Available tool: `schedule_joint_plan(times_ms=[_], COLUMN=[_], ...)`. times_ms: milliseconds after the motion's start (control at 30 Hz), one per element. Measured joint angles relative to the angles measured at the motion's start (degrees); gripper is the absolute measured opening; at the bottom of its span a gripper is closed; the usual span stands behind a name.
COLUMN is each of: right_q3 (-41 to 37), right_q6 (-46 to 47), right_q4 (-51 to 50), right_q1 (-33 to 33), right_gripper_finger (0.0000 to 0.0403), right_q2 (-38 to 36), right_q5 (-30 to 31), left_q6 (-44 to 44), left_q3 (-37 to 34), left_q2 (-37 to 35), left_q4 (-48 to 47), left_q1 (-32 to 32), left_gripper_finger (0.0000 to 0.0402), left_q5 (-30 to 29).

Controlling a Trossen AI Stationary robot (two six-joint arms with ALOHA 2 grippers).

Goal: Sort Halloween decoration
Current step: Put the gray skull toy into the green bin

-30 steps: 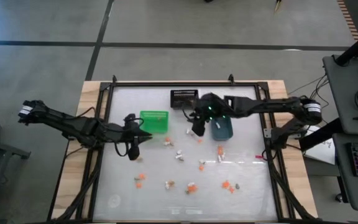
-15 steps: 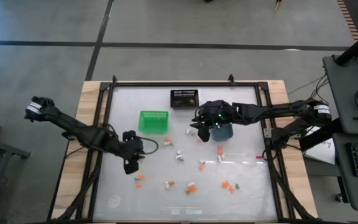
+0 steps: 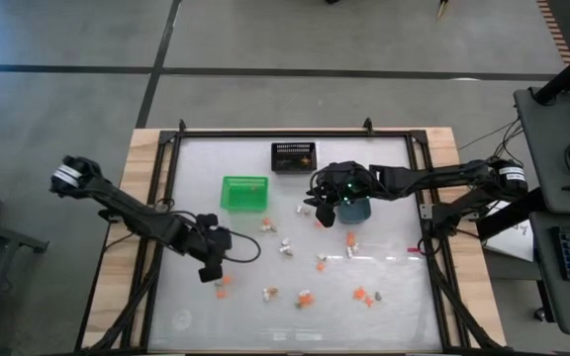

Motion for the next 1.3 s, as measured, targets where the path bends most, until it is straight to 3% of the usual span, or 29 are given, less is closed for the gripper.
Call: schedule_joint_plan(times_ms=[800, 1300], right_q3=[-0.2, -0.2], right_q6=[0.0, 0.0], right_q4=[0.8, 0.8], right_q1=[0.2, 0.2], right_gripper_finger=[0.0121, 0.0122], right_q2=[0.0, 0.1], right_q5=[0.0, 0.0], left_q6=[-0.1, 0.0], left_q3=[0.0, 0.1], left_q2=[10.1, 10.3], left_q4=[-0.2, 0.1], left_q1=[0.0, 0.0], left_gripper_finger=[0.0141, 0.0069], left_q5=[0.1, 0.3])
